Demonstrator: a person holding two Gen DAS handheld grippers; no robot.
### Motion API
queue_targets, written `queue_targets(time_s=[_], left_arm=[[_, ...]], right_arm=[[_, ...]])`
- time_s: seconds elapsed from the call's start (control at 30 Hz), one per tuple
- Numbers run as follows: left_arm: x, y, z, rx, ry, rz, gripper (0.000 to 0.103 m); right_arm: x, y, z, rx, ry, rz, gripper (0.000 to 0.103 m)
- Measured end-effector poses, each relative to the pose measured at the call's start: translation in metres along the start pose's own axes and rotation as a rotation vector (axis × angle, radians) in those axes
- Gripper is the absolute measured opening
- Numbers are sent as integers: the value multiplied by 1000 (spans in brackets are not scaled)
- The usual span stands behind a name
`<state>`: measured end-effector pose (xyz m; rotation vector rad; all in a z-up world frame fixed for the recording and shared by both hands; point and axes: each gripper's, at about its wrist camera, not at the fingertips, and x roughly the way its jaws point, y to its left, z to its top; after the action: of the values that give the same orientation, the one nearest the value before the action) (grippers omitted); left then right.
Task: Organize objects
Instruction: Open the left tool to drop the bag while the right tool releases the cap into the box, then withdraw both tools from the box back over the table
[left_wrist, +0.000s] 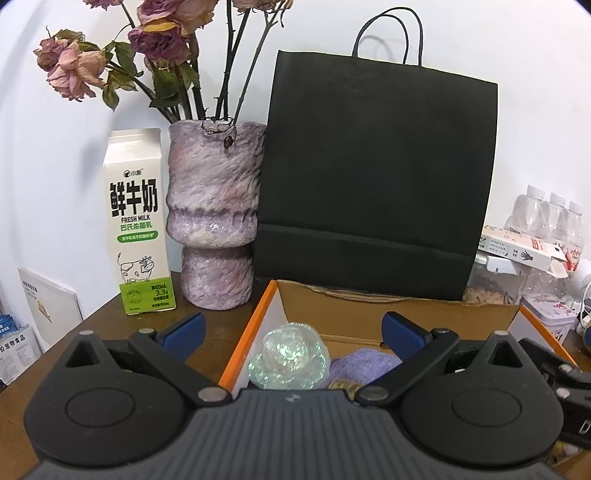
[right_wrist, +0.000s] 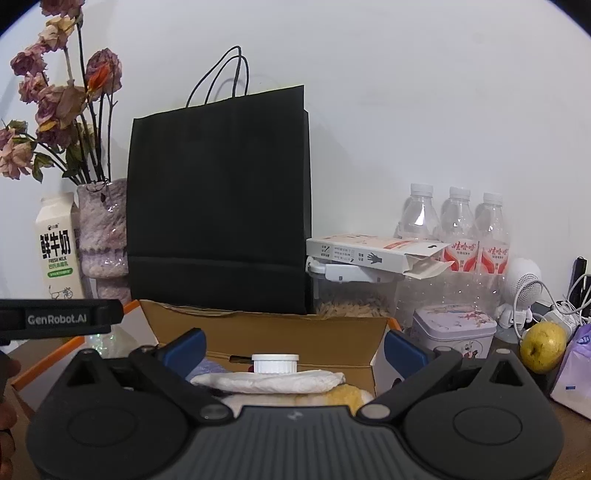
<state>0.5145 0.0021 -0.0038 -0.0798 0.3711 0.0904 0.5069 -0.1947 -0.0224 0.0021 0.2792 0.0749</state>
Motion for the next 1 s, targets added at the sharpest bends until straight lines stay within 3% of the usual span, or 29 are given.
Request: queue_targets(time_s=[0.47, 1.0], left_arm=[[-61, 17, -29, 53, 25, -26, 103], [-173, 24, -72, 102, 64, -51, 103]], right_arm=[[-51, -4, -16, 17, 29, 22, 103], [-163, 3, -46, 11, 65, 63, 103]])
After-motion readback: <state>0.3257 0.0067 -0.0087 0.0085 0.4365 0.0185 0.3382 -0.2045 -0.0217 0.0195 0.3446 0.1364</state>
